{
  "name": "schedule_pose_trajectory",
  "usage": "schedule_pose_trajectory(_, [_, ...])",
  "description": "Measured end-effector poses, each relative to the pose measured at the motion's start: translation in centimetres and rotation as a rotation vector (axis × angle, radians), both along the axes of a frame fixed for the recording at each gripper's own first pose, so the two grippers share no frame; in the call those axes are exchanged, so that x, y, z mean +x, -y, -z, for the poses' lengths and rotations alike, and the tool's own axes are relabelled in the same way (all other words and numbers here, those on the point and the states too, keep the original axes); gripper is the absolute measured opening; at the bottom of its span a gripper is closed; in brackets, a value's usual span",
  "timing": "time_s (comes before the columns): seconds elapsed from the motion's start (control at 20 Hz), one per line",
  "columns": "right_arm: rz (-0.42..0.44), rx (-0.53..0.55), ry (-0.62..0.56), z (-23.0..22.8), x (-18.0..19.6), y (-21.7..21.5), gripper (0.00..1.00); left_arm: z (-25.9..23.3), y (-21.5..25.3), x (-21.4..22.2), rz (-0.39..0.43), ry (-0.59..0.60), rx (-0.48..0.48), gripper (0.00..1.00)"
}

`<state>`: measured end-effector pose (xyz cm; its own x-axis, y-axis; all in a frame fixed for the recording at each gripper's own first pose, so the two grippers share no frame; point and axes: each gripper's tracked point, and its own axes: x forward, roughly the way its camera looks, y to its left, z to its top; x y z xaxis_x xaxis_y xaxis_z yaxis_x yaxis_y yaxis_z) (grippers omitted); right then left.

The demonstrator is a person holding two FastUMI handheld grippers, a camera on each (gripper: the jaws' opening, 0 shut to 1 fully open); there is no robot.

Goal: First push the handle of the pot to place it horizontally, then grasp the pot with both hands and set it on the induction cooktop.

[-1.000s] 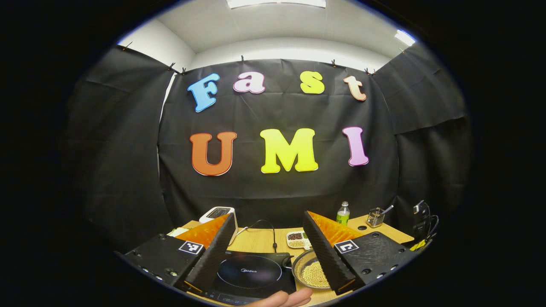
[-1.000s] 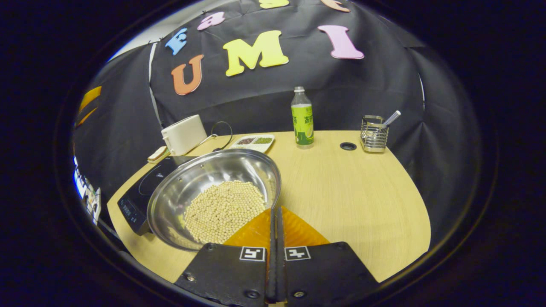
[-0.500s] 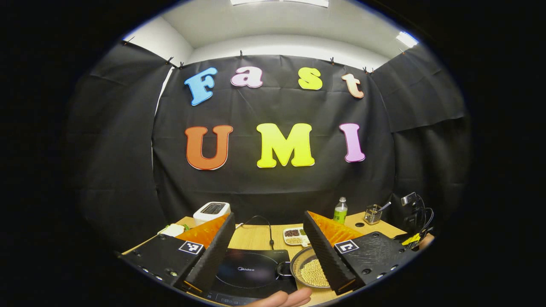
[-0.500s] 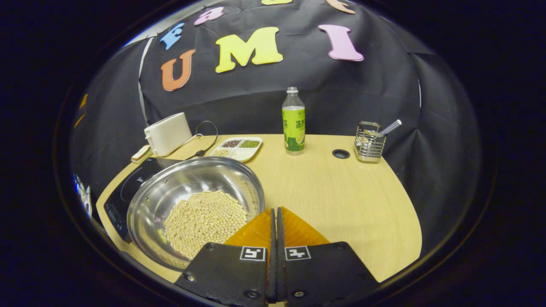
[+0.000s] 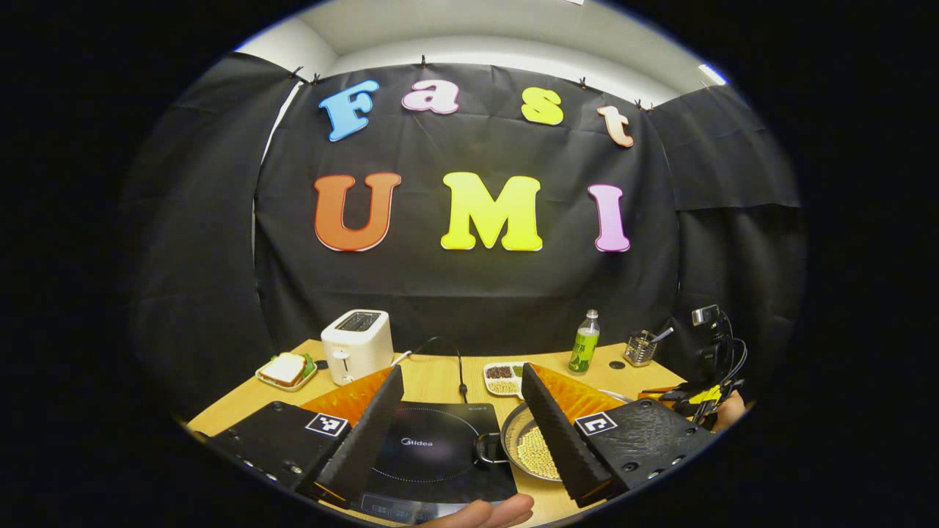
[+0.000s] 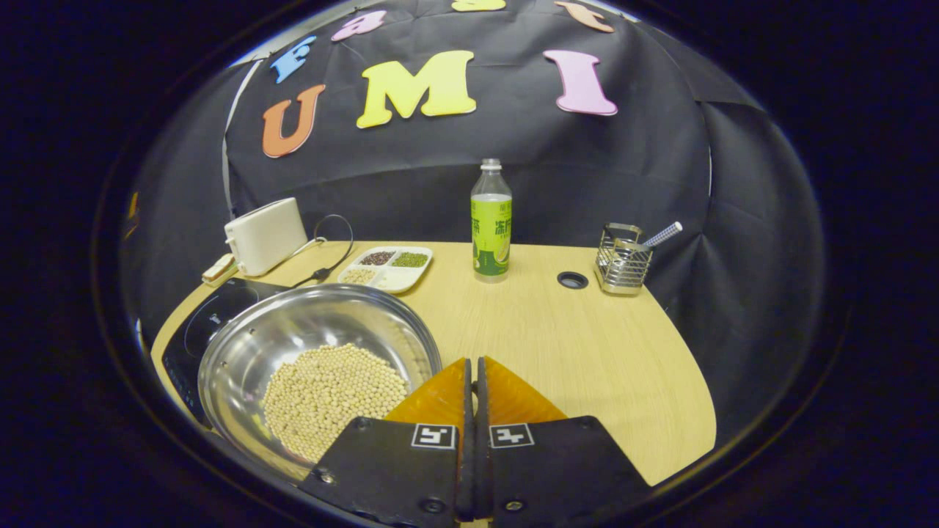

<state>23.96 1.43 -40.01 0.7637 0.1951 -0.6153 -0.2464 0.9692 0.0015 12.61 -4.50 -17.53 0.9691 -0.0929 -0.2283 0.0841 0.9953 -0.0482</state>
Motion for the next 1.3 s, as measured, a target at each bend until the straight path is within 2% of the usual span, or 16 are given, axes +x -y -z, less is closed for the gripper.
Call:
schedule_pose_trajectory(0.2, [-0.002,0.046,0.018,-1.4,-0.6,-0.6,0.02,3.0,0.9,0.5,0.025,-0.089,0.001,0.97])
schedule_pose_trajectory(0.45, [0.008,0.063,0.047,-3.1,-1.3,-0.7,0.08,6.4,2.1,1.4,0.045,-0.178,-0.006,0.96])
schedule_pose_trajectory(0.55, [0.021,0.076,0.072,-4.2,-1.6,-0.7,0.23,7.8,2.6,1.6,0.052,-0.220,-0.011,0.97])
schedule_pose_trajectory(0.6, [0.016,0.079,0.079,-4.7,-1.8,-0.7,0.54,8.4,2.7,1.6,0.054,-0.240,-0.013,0.97])
schedule_pose_trajectory(0.65, [0.016,0.077,0.084,-4.7,-2.1,-0.7,0.65,9.2,3.0,1.7,0.060,-0.264,-0.011,0.97])
schedule_pose_trajectory(0.75, [0.019,0.071,0.079,-5.0,-2.4,-0.7,0.99,10.6,3.5,1.6,0.069,-0.307,-0.003,0.97])
schedule_pose_trajectory(1.05, [0.051,0.065,0.028,-4.0,-2.8,-0.2,0.97,13.6,5.3,1.8,0.124,-0.386,0.009,0.97])
schedule_pose_trajectory(1.3, [0.081,0.062,-0.060,-1.2,-3.0,0.7,0.99,16.0,5.0,2.3,0.101,-0.456,0.036,0.97])
